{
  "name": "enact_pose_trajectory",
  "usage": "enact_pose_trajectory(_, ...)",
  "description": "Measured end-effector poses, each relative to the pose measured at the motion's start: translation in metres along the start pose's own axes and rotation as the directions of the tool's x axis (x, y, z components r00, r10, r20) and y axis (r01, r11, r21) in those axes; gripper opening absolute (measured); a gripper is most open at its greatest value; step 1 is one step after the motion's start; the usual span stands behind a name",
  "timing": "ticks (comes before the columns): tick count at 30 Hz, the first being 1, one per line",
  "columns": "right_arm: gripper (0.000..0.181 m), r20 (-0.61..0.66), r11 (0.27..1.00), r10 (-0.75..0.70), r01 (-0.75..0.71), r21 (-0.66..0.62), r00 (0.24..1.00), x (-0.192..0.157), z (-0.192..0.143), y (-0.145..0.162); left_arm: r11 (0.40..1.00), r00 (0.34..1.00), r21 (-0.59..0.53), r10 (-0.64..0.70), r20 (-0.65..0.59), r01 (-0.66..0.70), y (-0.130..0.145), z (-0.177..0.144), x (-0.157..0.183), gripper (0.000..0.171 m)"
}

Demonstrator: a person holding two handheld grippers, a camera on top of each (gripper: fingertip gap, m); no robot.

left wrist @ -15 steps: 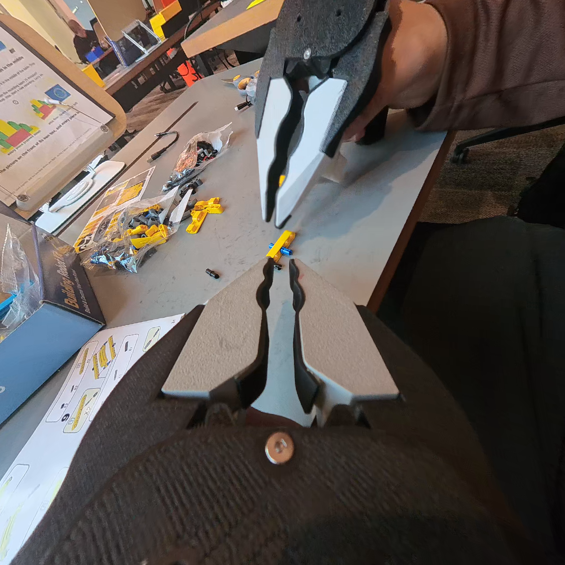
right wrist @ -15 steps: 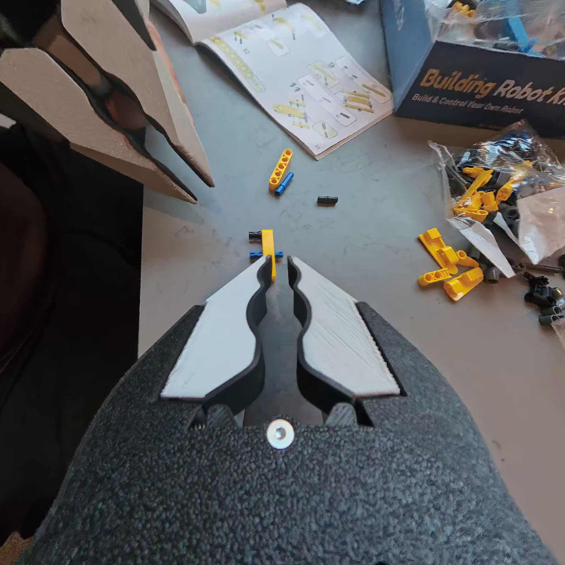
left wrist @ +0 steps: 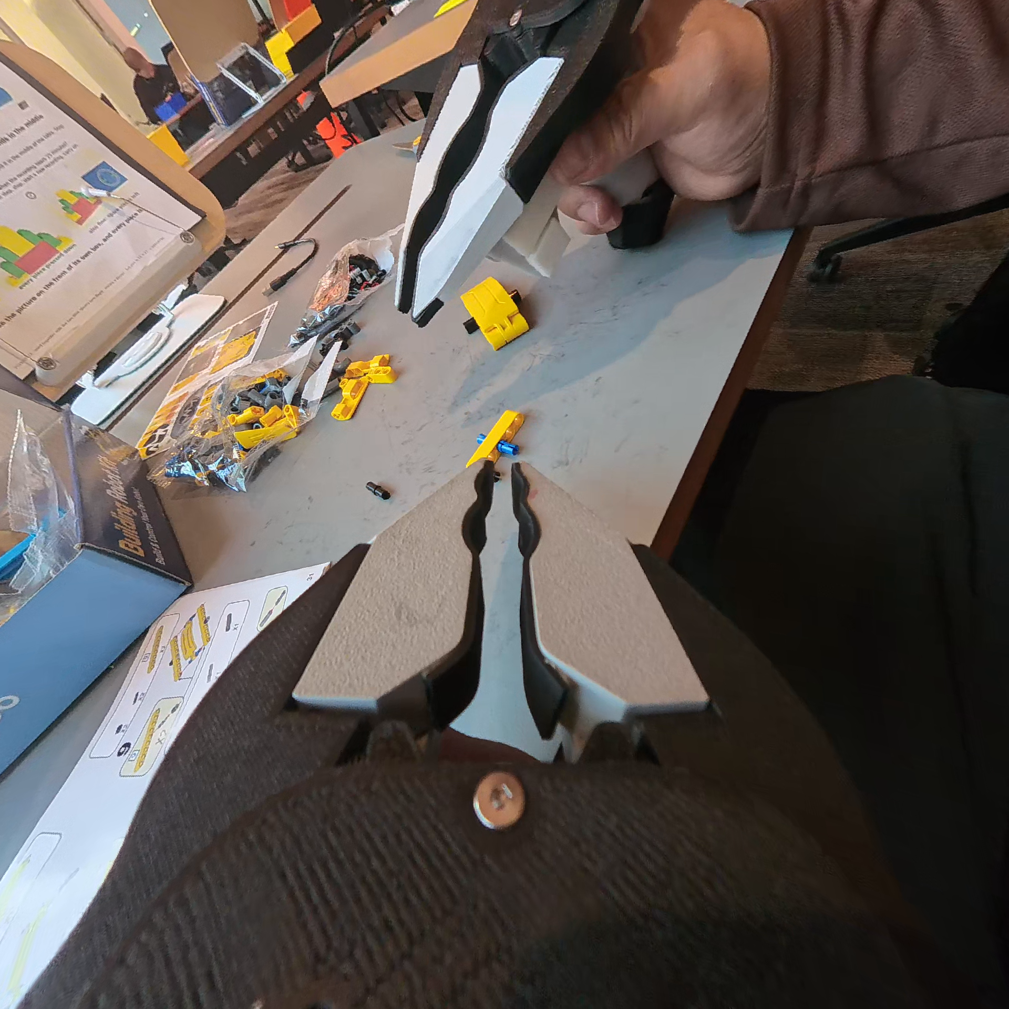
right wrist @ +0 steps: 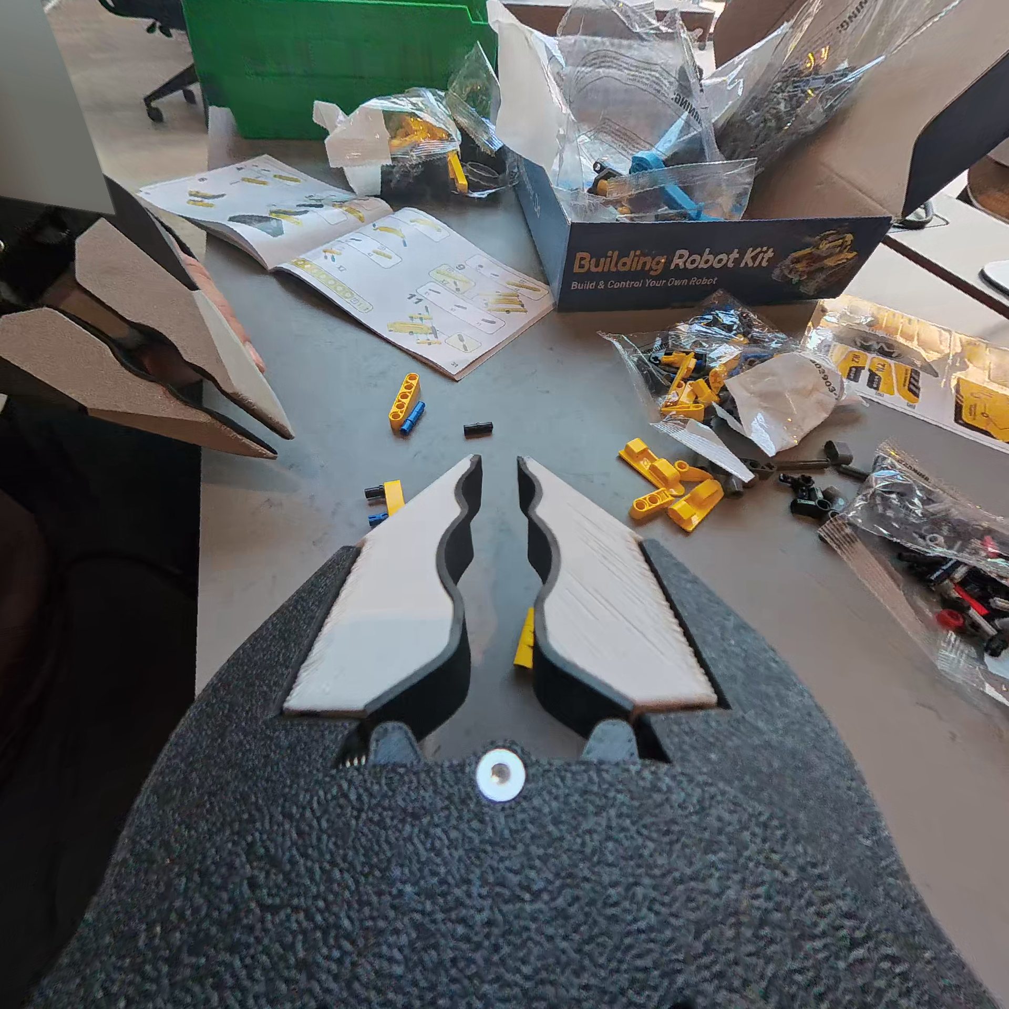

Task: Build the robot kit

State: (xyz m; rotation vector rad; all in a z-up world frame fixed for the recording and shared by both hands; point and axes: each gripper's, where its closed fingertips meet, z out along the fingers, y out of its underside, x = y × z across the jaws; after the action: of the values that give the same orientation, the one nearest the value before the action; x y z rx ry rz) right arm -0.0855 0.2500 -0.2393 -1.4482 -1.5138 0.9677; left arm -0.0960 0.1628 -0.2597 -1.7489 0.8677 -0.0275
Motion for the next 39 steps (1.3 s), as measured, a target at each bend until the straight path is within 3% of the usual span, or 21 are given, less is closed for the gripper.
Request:
enact_pose_trajectory(9, 0.013, 0.002, 0.999, -0.014, 0.014, -0.029, 1.0, -0.002, 0.003, 0.004, 1.0, 1.0, -0.005, 0.002, -0.006, -0.002, 0.001, 0.0, 0.001, 0.007)
enact_pose_trajectory(13, 0.017, 0.032, 0.994, -0.069, 0.071, -0.085, 0.997, -0.011, 0.009, 0.012, 0.992, 0.992, 0.006, -0.127, -0.013, 0.128, 0.0, -0.008, -0.018, 0.012)
enact_pose_trajectory(15, 0.018, 0.071, 0.984, -0.105, 0.114, -0.135, 0.992, -0.021, 0.013, 0.019, 0.983, 0.984, -0.055, -0.177, -0.021, 0.176, 0.009, -0.01, -0.03, 0.02)
enact_pose_trajectory(17, 0.018, 0.126, 0.973, -0.129, 0.15, -0.174, 0.984, -0.033, 0.017, 0.025, 0.979, 0.992, -0.158, -0.125, 0.015, 0.126, 0.025, -0.009, -0.04, 0.032)
enact_pose_trajectory(19, 0.02, 0.161, 0.961, -0.145, 0.178, -0.213, 0.976, -0.041, 0.02, 0.031, 0.986, 0.996, -0.143, -0.079, 0.048, 0.085, 0.024, -0.009, -0.043, 0.029)
enact_pose_trajectory(27, 0.016, 0.129, 0.939, -0.158, 0.189, -0.286, 0.979, -0.036, 0.026, 0.042, 0.986, 0.997, -0.157, -0.059, -0.044, 0.051, 0.025, -0.003, -0.015, 0.029)
enact_pose_trajectory(33, 0.014, 0.093, 0.948, -0.146, 0.166, -0.27, 0.985, -0.029, 0.027, 0.038, 0.985, 0.997, -0.17, -0.053, -0.057, 0.043, 0.028, -0.001, -0.01, 0.028)
enact_pose_trajectory(39, 0.014, 0.039, 0.986, -0.096, 0.1, -0.131, 0.995, -0.031, 0.029, 0.009, 0.983, 0.997, -0.182, -0.044, -0.064, 0.032, 0.03, 0.0, -0.008, 0.027)
